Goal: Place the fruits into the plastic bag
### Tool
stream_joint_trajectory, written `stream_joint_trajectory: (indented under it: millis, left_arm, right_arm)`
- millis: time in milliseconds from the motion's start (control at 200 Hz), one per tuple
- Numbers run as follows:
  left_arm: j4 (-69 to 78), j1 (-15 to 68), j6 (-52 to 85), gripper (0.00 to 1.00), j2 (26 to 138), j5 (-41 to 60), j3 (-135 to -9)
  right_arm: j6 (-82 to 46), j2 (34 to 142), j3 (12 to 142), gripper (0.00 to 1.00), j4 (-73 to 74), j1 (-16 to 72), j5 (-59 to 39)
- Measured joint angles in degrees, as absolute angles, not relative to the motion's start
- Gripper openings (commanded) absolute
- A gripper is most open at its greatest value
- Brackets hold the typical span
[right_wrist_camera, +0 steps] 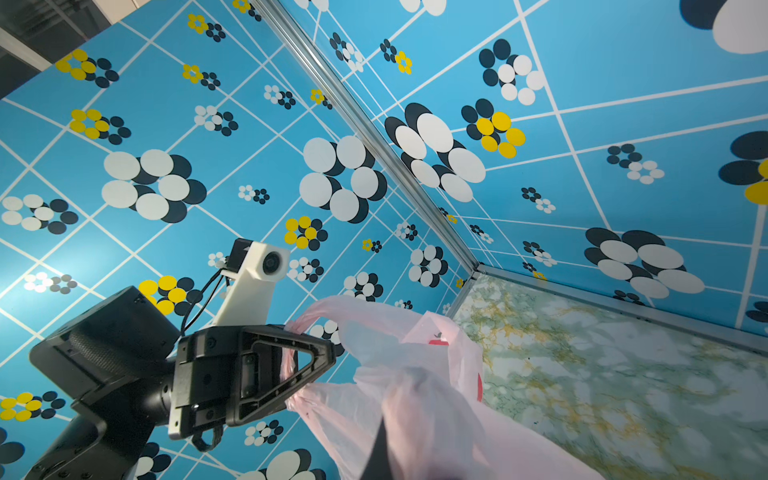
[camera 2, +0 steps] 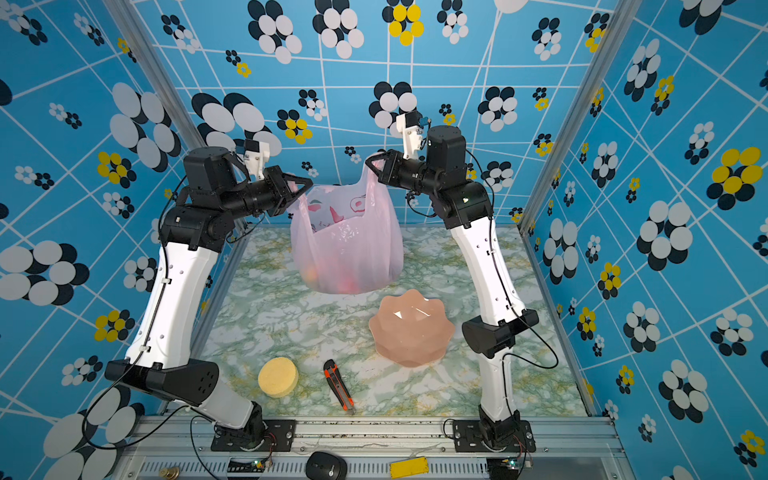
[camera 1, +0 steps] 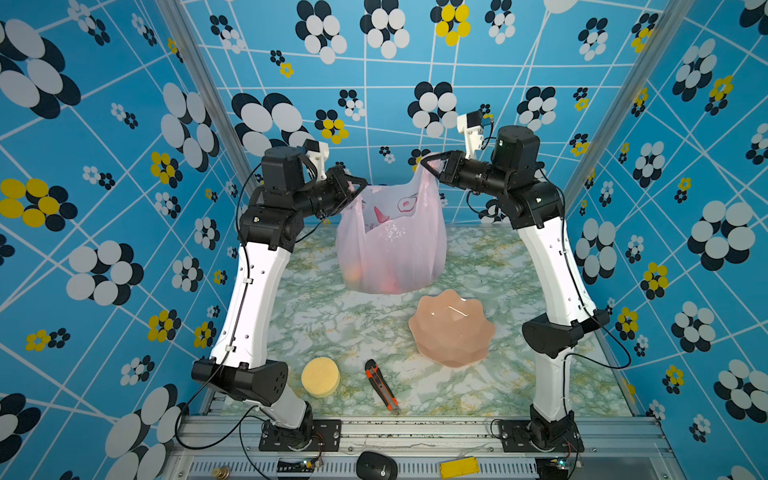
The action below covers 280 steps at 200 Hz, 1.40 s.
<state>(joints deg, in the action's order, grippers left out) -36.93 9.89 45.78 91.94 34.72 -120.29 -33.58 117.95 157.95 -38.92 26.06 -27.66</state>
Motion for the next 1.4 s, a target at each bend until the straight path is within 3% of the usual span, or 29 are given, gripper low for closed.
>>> stream_joint_trajectory:
  millis: [205, 405, 610, 970, 1400]
  left_arm:
    - [-35.6, 9.8, 45.1, 0.00, 88.8, 33.6, -115.7]
    - [-35.9, 10.1, 46.4, 0.00, 92.8, 35.1, -117.4]
    - [-36.6, 10.2, 45.6, 0.00, 92.7, 35.4, -117.6]
    - [-40.8, 10.5, 43.7, 0.00, 95.3, 34.5, -127.2]
    - [-36.1, 10.5, 44.6, 0.00, 102.3, 35.1, -127.4]
  right_arm:
    - [-30.5, 112.4, 149.2, 0.00, -38.1, 25.6, -25.6]
    - [-30.7, 116.9, 157.8, 0.00, -40.3, 24.7, -25.6]
    - [-30.7, 113.1, 150.4, 0.00, -37.9, 24.7, -25.7]
    - [-32.2, 117.0, 157.5, 0.00, -37.4, 22.7, -25.4]
    - [-34.6, 119.0, 156.8, 0.00, -32.1, 18.9, -25.4]
